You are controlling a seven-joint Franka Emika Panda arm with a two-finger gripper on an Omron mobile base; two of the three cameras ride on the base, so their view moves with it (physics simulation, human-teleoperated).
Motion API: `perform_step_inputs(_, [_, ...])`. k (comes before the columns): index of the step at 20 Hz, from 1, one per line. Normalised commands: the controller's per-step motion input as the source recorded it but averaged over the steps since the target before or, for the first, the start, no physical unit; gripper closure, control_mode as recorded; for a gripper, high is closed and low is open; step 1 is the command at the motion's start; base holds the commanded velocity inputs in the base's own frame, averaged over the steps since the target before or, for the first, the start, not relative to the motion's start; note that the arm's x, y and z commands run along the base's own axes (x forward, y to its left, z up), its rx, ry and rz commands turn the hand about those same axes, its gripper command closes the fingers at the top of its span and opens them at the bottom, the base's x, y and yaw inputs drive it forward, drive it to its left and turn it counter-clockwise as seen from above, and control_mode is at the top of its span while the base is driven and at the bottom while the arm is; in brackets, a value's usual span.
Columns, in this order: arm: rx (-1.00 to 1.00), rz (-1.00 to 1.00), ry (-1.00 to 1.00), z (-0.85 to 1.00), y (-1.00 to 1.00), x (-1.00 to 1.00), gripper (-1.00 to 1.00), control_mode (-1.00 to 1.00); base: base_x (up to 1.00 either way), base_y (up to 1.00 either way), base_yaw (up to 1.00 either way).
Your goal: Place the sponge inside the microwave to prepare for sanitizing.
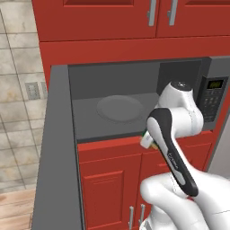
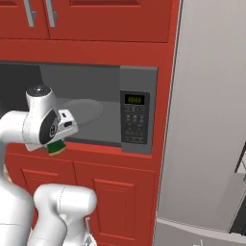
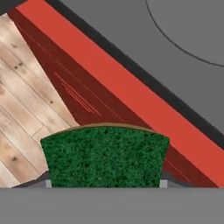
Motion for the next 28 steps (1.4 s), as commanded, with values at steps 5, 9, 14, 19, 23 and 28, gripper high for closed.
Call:
perform_step_inputs(5, [0.08, -0.35, -0.02, 0.3, 0.07, 0.04, 1.0, -1.0, 0.0, 0.0, 0.0])
perform_step_inputs(9, [0.09, -0.37, -0.02, 0.31, 0.05, 0.11, 1.0, -1.0, 0.0, 0.0, 0.0])
perform_step_inputs(14, [0.14, -0.31, -0.05, 0.24, 0.01, 0.04, 1.0, -1.0, 0.0, 0.0, 0.0])
perform_step_inputs(19, [0.14, -0.17, -0.13, 0.09, 0.0, 0.05, 1.0, -1.0, 0.0, 0.0, 0.0])
perform_step_inputs(23, [0.18, -0.12, -0.25, 0.0, 0.0, 0.0, 1.0, -1.0, 0.0, 0.0, 0.0])
perform_step_inputs(28, [0.15, -0.09, -0.27, 0.03, 0.01, 0.05, 1.0, -1.0, 0.0, 0.0, 0.0])
